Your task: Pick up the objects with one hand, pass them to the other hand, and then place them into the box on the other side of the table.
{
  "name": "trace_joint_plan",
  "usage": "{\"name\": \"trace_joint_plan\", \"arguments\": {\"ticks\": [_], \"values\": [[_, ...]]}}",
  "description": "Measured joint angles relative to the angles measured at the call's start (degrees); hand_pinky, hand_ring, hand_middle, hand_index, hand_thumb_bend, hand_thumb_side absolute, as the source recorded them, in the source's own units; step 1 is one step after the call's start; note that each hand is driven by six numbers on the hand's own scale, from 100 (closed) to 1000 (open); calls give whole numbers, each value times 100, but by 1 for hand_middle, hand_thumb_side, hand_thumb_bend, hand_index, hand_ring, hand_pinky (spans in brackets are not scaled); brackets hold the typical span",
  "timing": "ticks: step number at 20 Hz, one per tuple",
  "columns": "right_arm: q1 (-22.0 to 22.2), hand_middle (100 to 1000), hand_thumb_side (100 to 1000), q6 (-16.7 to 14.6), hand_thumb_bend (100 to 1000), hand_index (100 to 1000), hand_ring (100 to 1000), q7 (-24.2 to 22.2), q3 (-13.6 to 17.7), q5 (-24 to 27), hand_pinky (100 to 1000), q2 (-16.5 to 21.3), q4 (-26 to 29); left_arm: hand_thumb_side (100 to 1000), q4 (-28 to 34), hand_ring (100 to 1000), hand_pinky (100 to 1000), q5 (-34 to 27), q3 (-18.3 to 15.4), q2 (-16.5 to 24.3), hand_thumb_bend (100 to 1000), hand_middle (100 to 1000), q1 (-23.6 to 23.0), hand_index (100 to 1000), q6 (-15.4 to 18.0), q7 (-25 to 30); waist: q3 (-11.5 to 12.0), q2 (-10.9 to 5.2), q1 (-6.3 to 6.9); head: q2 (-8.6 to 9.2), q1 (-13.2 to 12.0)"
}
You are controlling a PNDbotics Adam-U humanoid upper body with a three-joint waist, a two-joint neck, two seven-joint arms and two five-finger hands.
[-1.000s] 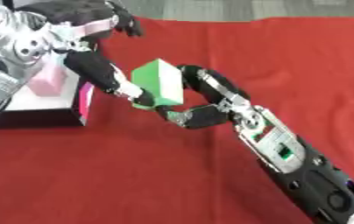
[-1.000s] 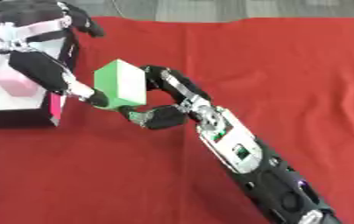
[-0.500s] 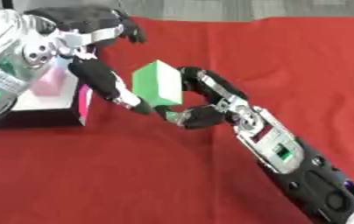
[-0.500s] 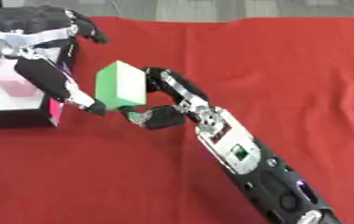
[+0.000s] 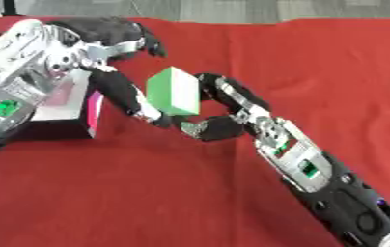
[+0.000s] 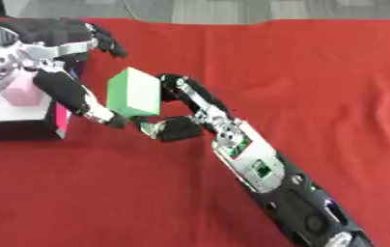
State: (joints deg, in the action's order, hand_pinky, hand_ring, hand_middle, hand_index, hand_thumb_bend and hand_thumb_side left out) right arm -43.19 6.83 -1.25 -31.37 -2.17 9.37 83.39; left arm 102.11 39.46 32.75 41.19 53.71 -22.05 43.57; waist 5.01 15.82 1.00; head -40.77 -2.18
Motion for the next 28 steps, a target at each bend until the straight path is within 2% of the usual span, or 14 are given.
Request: {"name": "trace_joint_plan", "arguments": {"ticks": [6,7,8,11,15,21,28], "values": [[-11,459,139,-26,100,483,678,22,-27,-8,824,0,0,591,-42,871,840,-10,38,-48,716,792,17,886,-71,-39,-2,-3,0,0,-23],[-11,459,156,-29,100,484,678,19,-38,-8,825,0,1,589,-57,871,840,-9,51,-48,713,792,18,886,-78,-47,-2,-3,0,0,-24],[-11,460,211,-34,100,484,678,12,-49,-8,825,0,2,575,-66,871,839,-6,65,-49,695,792,18,885,-85,-55,-2,-3,0,0,-26],[-14,462,250,-66,100,486,678,-29,-68,-8,825,0,33,568,-98,870,837,19,100,-53,687,793,29,884,-88,-77,-3,-4,0,1,-40],[-14,463,264,-104,100,488,679,23,-87,10,826,0,37,568,-165,870,836,55,144,-101,687,794,33,883,-77,-100,-7,-4,0,1,-55],[-11,462,278,-114,100,487,677,361,-134,102,828,2,37,570,-235,871,837,104,171,-100,692,796,79,884,-58,-111,-7,-4,0,1,-63],[-10,462,280,-91,100,487,677,496,-195,148,830,16,33,551,-292,870,836,171,172,-133,655,791,81,879,-46,-170,-11,-4,0,3,-63]]}}
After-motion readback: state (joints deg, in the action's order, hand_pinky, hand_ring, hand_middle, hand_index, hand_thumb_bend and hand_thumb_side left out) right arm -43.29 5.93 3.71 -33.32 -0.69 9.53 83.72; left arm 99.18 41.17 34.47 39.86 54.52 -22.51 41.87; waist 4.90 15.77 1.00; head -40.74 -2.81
